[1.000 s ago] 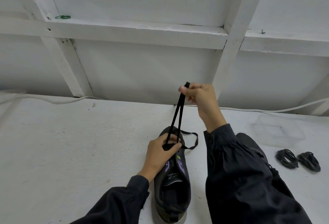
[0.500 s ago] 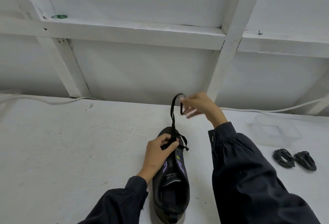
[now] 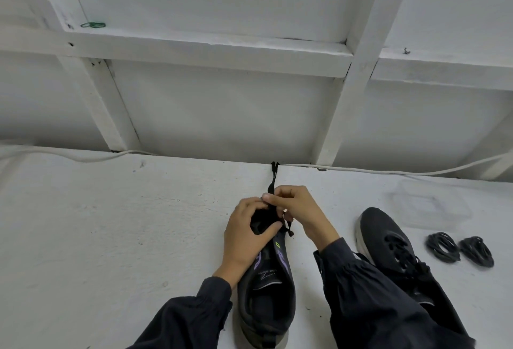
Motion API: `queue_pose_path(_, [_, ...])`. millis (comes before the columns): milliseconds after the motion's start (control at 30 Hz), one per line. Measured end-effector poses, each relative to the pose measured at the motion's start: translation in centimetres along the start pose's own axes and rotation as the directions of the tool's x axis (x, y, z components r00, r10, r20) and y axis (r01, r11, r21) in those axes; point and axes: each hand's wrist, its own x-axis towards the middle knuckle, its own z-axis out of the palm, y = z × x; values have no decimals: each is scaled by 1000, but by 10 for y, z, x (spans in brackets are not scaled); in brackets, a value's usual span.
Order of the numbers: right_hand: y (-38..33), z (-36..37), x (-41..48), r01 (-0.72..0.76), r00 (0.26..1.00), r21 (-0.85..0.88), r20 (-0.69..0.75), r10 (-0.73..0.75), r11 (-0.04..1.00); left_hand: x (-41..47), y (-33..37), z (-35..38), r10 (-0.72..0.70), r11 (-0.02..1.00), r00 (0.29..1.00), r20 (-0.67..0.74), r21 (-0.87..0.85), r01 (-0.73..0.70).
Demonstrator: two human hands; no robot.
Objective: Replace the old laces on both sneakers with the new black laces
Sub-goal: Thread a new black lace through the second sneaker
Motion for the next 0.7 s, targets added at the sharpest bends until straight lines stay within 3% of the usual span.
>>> queue_pose_path(133, [-1,-2,1,64,997,8,-37,-64,998,0,0,0,-89,979,987,136,-170,112])
queue_pose_path(333, [-16,0,0,144,986,70,-92,-137,987,2,-3,0,-199,972,959,200,-87,220])
queue_pose_path(533, [-55,-6,4,255,959,263,-196,-207,931,-1,-8,0,-205,970,955,216,-86,227])
queue_pose_path(700, [-93,-15,13,303,948,487,-243,-207,819,-3,-8,-1,-196,971,950,242,-89,223])
